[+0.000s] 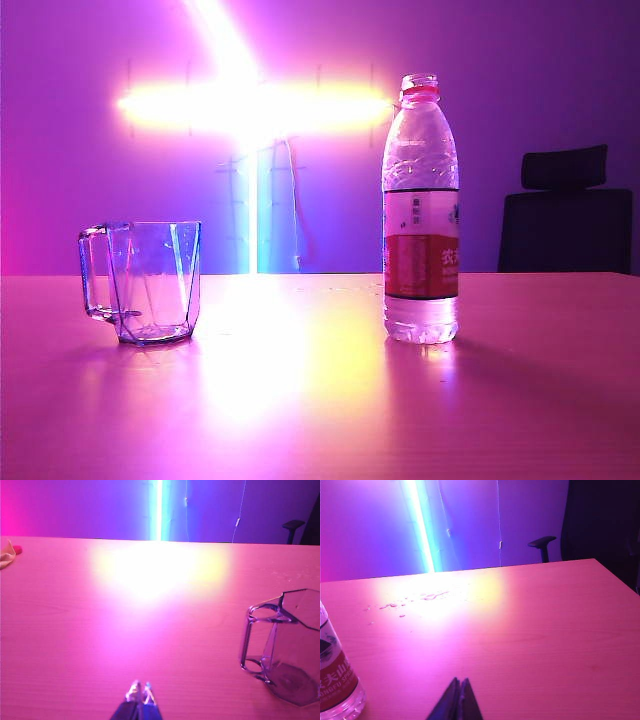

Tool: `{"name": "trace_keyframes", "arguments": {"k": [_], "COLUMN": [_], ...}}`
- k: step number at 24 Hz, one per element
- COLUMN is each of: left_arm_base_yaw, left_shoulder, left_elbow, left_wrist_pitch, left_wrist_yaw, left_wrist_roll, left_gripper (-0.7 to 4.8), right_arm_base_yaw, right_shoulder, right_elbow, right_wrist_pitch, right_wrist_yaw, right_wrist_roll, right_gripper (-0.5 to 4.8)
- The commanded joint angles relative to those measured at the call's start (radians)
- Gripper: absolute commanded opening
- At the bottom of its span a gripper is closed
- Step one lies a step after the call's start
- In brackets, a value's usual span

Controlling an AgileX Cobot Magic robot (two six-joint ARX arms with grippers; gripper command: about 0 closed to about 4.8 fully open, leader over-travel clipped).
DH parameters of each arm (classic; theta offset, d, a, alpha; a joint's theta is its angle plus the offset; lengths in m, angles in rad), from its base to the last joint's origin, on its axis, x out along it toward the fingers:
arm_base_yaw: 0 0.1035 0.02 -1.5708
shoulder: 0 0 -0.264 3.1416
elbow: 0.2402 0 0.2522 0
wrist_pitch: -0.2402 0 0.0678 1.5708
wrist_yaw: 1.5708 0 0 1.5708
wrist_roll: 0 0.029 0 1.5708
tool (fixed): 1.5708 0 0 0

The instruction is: Pick up the mineral water bottle on the table and pour water into the mug until it's half full.

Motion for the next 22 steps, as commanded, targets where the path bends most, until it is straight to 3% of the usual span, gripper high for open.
{"name": "trace_keyframes", "arguments": {"k": [1, 9, 12, 14, 16, 17, 19, 21, 22], "left_arm_base_yaw": [0.001, -0.003, -0.063, -0.177, -0.321, -0.406, -0.491, -0.555, -0.569], "left_shoulder": [0.002, 0.002, 0.007, 0.007, 0.007, 0.007, 0.009, 0.047, 0.077], "left_elbow": [0.004, 0.004, 0.004, 0.004, 0.004, 0.004, 0.004, 0.004, 0.004], "left_wrist_pitch": [0.013, 0.013, 0.012, 0.012, 0.012, 0.013, 0.012, 0.014, 0.013], "left_wrist_yaw": [0.003, 0.003, -0.021, -0.027, -0.027, -0.023, -0.016, -0.008, -0.008], "left_wrist_roll": [0.004, 0.004, 0.004, 0.004, 0.004, 0.004, 0.004, 0.004, 0.004], "left_gripper": [-0.02, -0.02, -0.02, -0.02, -0.02, -0.02, -0.02, -0.02, -0.02], "right_arm_base_yaw": [0.0, 0.0, 0.0, 0.0, 0.002, 0.003, 0.026, 0.08, 0.124], "right_shoulder": [-0.002, -0.002, -0.002, -0.002, -0.002, 0.0, 0.01, 0.037, 0.065], "right_elbow": [-0.004, -0.004, -0.004, -0.003, -0.001, 0.0, 0.005, 0.024, 0.045], "right_wrist_pitch": [0.018, 0.018, 0.031, 0.085, 0.167, 0.186, 0.183, 0.183, 0.183], "right_wrist_yaw": [-0.002, -0.002, -0.032, -0.122, -0.232, -0.256, -0.256, -0.241, -0.216], "right_wrist_roll": [-0.002, 0.003, 0.084, 0.216, 0.237, 0.247, 0.266, 0.261, 0.246], "right_gripper": [-0.01, 0.0, 0.02, 0.49, 0.89, 1.0, 1.17, 1.93, 2.74]}}
